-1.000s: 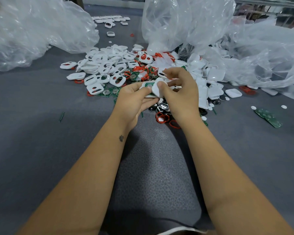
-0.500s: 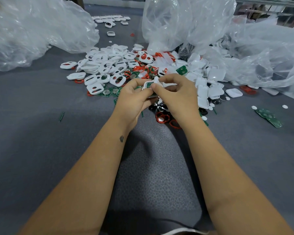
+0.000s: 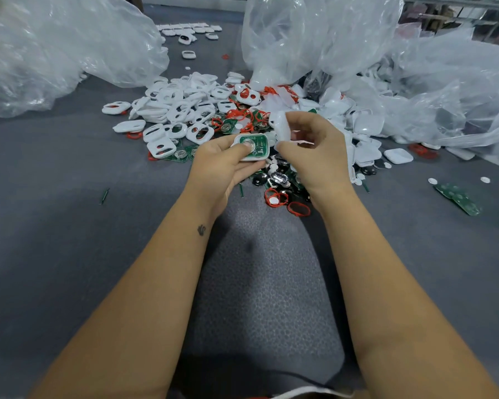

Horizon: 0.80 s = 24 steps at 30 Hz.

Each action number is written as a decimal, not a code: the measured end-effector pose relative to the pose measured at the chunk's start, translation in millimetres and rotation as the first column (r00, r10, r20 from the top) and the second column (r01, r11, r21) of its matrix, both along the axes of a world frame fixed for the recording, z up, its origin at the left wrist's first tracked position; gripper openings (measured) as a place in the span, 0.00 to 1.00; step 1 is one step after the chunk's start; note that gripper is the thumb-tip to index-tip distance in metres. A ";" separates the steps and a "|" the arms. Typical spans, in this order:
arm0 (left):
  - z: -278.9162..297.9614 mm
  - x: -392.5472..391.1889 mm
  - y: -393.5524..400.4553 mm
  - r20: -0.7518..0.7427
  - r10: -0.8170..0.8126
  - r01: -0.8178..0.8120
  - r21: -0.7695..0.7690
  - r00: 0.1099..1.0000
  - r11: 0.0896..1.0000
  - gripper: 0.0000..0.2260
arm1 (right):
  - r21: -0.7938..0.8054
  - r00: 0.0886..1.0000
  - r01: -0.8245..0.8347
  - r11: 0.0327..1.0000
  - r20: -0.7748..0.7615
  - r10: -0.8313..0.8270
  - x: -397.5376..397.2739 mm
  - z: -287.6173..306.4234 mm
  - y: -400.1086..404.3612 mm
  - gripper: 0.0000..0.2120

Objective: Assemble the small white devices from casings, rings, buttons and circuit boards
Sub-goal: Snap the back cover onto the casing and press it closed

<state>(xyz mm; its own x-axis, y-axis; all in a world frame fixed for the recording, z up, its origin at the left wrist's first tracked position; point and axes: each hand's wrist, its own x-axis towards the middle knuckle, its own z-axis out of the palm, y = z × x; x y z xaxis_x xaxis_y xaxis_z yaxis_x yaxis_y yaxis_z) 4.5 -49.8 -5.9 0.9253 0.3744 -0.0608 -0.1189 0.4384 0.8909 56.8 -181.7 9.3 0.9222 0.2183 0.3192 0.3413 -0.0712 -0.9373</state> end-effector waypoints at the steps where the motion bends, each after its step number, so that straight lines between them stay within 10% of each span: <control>1: 0.2 -0.3 0.9 -0.004 0.002 -0.002 0.010 1.000 1.000 0.07 | -0.069 0.997 -0.013 0.998 0.069 0.018 -1.4 -1.1 0.2 0.18; 10: 6.9 -2.7 3.0 -0.084 -0.002 -0.009 -0.138 0.996 0.990 0.12 | -0.438 0.921 0.013 0.899 0.354 0.159 -5.1 -3.6 0.1 0.18; 24: 2.2 -4.2 3.7 -0.083 -0.090 0.098 0.092 0.992 0.991 0.10 | -0.555 0.866 0.033 0.831 0.431 0.253 -2.6 -6.6 -0.2 0.20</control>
<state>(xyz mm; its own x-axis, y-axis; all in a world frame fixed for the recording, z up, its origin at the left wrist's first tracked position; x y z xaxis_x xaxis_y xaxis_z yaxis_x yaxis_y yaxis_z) 0.3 -46.1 -3.7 0.9503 0.2938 -0.1031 -0.0089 0.3568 0.9341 54.3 -181.9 2.7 0.6468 0.5729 0.5034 0.7607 -0.4366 -0.4804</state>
